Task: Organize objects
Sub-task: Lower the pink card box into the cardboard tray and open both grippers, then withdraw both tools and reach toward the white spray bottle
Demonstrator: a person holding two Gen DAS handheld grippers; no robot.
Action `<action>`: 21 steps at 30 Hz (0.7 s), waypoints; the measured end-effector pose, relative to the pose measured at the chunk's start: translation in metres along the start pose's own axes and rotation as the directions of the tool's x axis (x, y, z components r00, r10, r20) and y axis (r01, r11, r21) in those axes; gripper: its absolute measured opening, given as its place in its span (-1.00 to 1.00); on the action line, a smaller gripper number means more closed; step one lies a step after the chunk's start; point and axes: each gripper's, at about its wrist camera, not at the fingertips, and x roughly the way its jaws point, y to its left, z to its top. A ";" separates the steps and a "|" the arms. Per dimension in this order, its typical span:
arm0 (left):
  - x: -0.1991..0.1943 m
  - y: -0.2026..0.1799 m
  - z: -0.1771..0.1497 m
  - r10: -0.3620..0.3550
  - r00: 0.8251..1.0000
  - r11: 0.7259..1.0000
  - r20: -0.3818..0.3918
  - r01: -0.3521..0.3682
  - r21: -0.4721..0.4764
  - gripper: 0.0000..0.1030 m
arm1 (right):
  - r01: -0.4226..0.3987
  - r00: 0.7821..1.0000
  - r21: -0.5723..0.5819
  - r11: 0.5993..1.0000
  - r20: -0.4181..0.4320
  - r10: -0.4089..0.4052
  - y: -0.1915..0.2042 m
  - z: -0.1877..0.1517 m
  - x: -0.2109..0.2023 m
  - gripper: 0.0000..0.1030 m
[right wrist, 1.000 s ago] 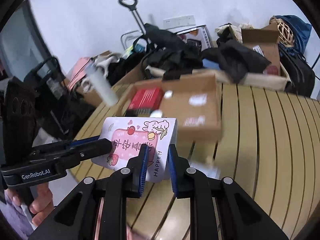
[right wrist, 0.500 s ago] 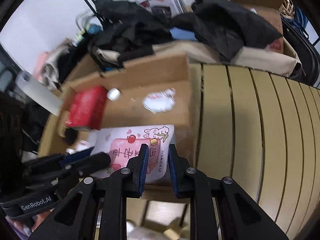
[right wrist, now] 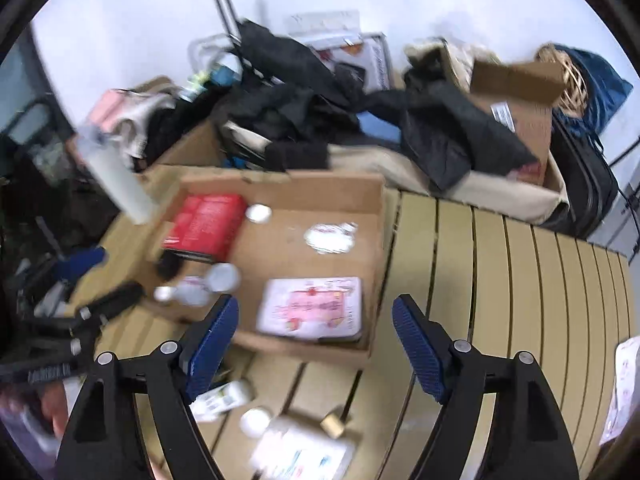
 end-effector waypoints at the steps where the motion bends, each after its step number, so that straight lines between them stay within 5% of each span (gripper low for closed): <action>1: -0.015 0.009 -0.002 0.033 0.999 0.999 0.011 -0.033 -0.009 0.95 | -0.011 1.000 -0.008 1.000 0.012 0.011 0.005 -0.001 -0.018 0.60; 6: -0.081 0.039 -0.028 0.103 0.995 0.994 0.018 -0.102 -0.042 1.00 | 0.016 0.997 -0.041 0.999 0.074 -0.013 0.025 -0.015 -0.077 0.60; 14: -0.159 0.030 -0.080 0.134 0.987 0.990 0.092 -0.129 -0.061 1.00 | -0.003 0.993 -0.061 0.998 0.118 0.010 0.044 -0.064 -0.129 0.60; 18: -0.194 0.014 -0.122 0.193 0.975 0.978 0.113 -0.182 -0.103 1.00 | -0.004 0.988 -0.085 0.996 0.157 0.017 0.058 -0.114 -0.156 0.60; 21: -0.220 -0.004 -0.174 0.118 0.982 0.990 0.150 -0.105 -0.092 1.00 | -0.063 0.982 -0.075 0.995 0.176 0.076 0.072 -0.182 -0.167 0.60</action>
